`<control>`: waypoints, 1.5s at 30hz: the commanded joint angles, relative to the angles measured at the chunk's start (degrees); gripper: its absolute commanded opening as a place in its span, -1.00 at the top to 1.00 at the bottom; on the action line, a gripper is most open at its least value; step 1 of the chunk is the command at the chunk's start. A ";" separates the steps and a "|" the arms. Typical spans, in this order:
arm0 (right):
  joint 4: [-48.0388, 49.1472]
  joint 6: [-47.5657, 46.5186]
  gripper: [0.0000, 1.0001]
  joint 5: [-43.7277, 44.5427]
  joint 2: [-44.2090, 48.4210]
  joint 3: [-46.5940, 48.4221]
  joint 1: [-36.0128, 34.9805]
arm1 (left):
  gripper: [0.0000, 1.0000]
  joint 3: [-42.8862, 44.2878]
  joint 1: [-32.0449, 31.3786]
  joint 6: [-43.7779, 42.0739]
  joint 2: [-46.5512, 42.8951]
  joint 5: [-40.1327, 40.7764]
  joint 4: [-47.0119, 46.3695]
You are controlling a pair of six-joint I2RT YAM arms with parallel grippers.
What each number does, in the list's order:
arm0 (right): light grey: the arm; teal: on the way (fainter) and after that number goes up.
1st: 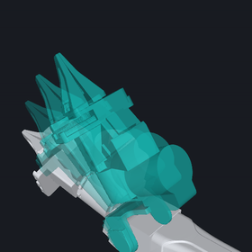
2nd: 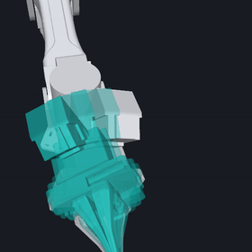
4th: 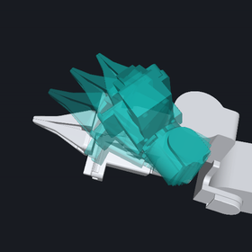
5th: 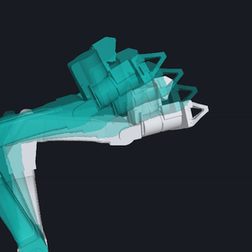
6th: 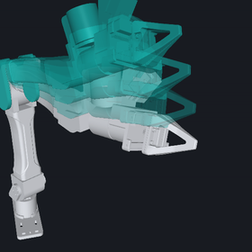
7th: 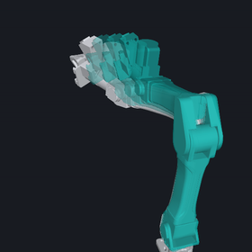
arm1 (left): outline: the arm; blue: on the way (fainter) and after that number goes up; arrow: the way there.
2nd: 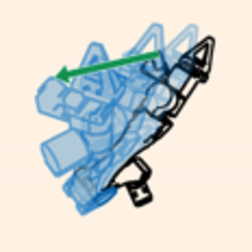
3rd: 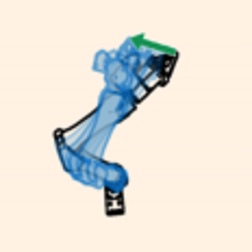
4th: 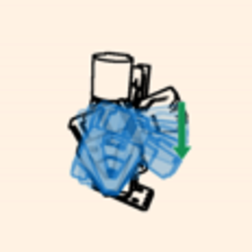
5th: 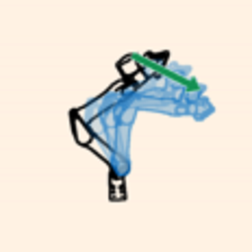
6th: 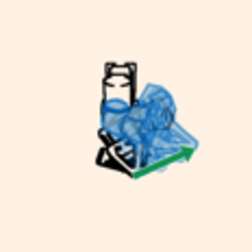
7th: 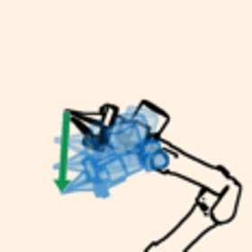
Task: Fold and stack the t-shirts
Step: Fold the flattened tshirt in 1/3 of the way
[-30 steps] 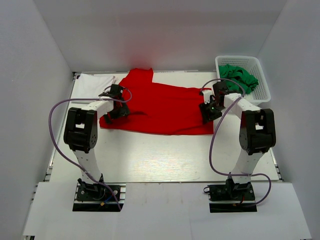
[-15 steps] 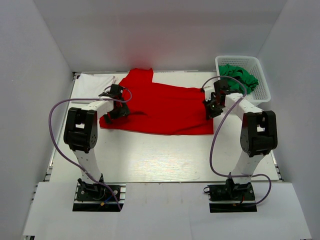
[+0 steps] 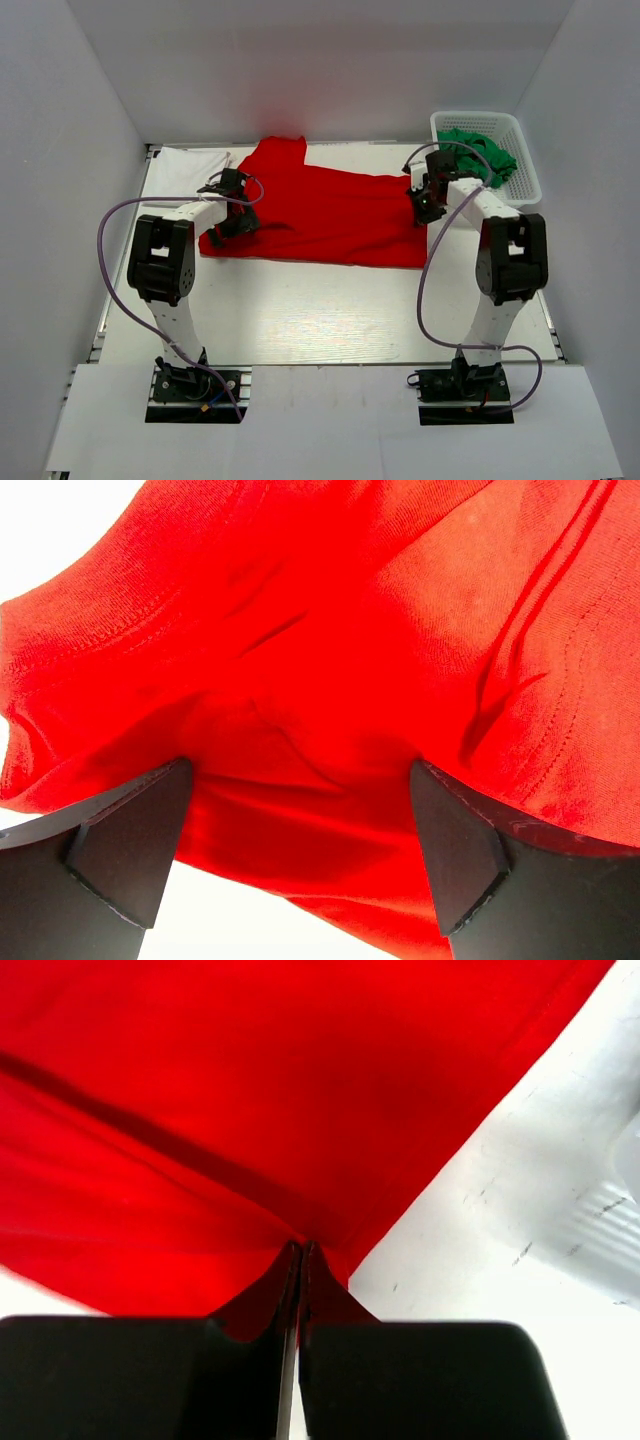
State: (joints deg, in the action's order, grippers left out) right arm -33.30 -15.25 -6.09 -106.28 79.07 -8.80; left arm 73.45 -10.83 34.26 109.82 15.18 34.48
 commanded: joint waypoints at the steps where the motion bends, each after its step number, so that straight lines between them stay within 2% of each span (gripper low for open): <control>1: -2.29 3.11 0.97 5.20 -4.97 3.90 0.27 | -1.00 -0.41 0.37 0.10 -0.13 0.64 0.24; 2: -2.38 3.46 0.70 5.64 -5.69 4.68 0.27 | -1.00 -0.41 0.37 0.10 -0.13 0.64 0.24; 4: -2.38 5.31 0.29 5.82 -7.18 6.53 0.45 | -1.00 -0.41 0.37 0.10 -0.13 0.64 0.24; 6: -2.47 6.53 -0.02 5.82 -6.75 7.58 -0.08 | -1.00 -0.41 0.37 0.63 -0.13 0.64 0.76; 8: -2.47 7.33 -0.17 5.91 -5.35 7.51 -0.08 | -1.00 -0.41 0.37 0.63 -0.13 0.64 0.76; 9: -2.12 7.60 -0.32 5.13 -2.12 6.81 -0.17 | -1.00 -0.41 0.37 0.63 -0.13 0.64 0.76; 10: -1.77 7.77 -0.51 4.42 -0.70 6.37 -0.08 | -1.00 -0.41 0.37 0.63 -0.74 0.64 0.76; 11: -0.46 9.08 -0.81 3.63 0.71 6.01 -0.08 | -1.00 -0.41 0.37 0.63 -1.36 0.64 0.76; 12: -0.02 9.96 -0.81 3.89 5.07 4.53 -0.17 | -1.00 -1.11 0.37 0.63 -1.36 0.12 0.76; 15: 1.31 14.89 -0.81 5.03 10.36 0.04 -0.08 | -1.00 -1.64 0.37 1.16 -2.59 0.11 0.24; 18: -0.53 24.10 -0.81 5.64 13.63 -5.05 0.27 | -1.00 -2.26 0.37 2.30 -3.64 -0.50 0.24; 21: -5.11 33.07 -0.81 12.83 16.17 -9.71 0.62 | -1.00 -2.79 0.37 2.92 -4.78 -0.50 0.24; 23: -6.77 36.40 -0.81 11.37 16.28 -13.13 1.06 | -1.00 -3.40 0.37 3.44 -5.32 -0.50 -0.29; 26: -4.16 40.45 -0.74 3.75 16.89 -17.79 1.33 | -1.00 -4.54 0.37 4.05 -6.37 -0.50 -0.29; 31: 0.78 41.17 -0.61 1.25 14.70 -20.27 1.32 | -1.00 -5.16 -0.15 4.06 -6.37 -1.12 -0.91; 39: 4.47 43.54 -0.52 9.94 11.27 -21.15 1.33 | -1.00 -6.39 -0.16 4.59 -7.52 -1.64 -1.43; 42: 3.51 44.33 -0.29 11.27 10.31 -20.89 1.50 | -1.00 -7.09 -0.16 5.11 -8.13 -1.64 -1.43; 43: 3.33 44.51 -0.13 11.53 10.22 -20.97 1.42 | -1.00 -7.09 -0.16 5.11 -8.13 -1.64 -1.43; 44: 3.33 44.60 0.34 11.62 10.13 -21.23 1.50 | -1.00 -7.70 -0.16 5.11 -8.13 -1.64 -1.43; 45: 3.15 45.04 0.52 11.80 10.39 -22.02 1.50 | -1.00 -7.71 -0.16 5.11 -8.65 -1.64 -1.43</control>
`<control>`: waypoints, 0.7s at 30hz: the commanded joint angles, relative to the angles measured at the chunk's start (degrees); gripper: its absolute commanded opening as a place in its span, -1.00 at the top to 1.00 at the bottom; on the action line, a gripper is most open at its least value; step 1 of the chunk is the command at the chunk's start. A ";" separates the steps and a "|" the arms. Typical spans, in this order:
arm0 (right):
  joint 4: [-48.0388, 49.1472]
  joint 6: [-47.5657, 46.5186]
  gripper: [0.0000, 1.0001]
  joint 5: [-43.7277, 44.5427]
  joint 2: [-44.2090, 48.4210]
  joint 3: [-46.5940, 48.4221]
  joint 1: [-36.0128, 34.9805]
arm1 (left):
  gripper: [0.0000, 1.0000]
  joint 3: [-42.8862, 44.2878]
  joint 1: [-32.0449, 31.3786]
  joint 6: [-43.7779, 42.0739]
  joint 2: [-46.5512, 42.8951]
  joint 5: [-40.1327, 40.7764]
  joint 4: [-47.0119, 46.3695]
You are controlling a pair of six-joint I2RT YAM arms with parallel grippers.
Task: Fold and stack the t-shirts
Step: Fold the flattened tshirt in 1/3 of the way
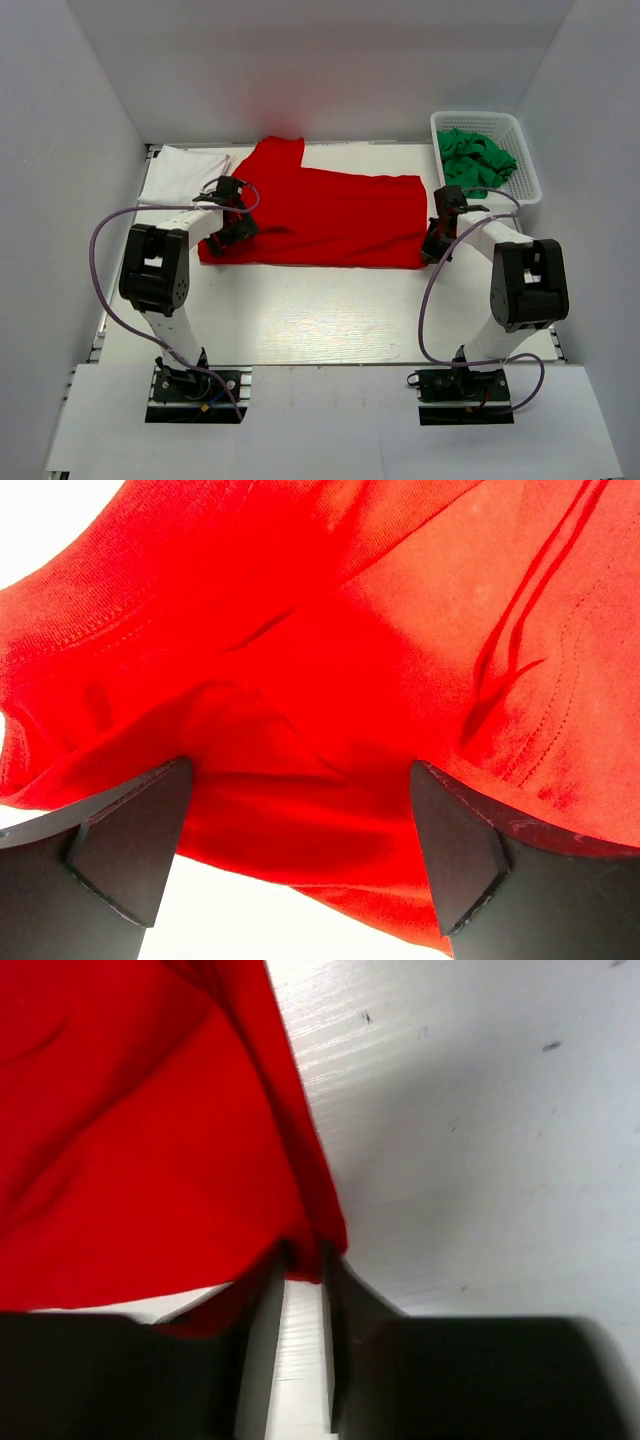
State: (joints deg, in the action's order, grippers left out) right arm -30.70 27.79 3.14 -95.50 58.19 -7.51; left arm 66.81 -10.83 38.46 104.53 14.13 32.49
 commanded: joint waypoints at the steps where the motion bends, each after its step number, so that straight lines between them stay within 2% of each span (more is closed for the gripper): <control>1: 0.20 2.18 0.76 2.75 0.05 -1.59 0.13 | -1.00 -1.06 -0.16 1.44 -3.37 -0.60 0.56; 2: -1.02 2.44 1.00 3.45 0.32 -1.68 0.21 | -1.00 -1.06 -0.16 1.45 -3.37 0.01 0.56; 9: -3.14 1.92 1.00 7.76 9.09 -10.55 2.32 | -1.00 -2.11 -0.16 2.59 -3.37 0.72 1.69; 14: -3.31 0.77 1.00 8.73 8.67 -13.98 4.43 | -1.00 -4.05 0.37 4.16 -3.90 1.25 3.54; 17: -5.77 1.22 1.00 12.77 9.45 -16.00 6.27 | -1.00 -5.54 0.37 5.39 -5.12 1.25 8.19; 21: -6.13 -0.46 1.00 8.12 13.49 -18.11 6.81 | -1.00 -11.41 -0.68 6.54 -9.68 -3.65 9.35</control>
State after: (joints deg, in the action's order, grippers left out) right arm -31.31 29.41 7.35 -83.20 43.44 -1.74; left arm 60.18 -11.16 43.18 98.87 13.30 36.25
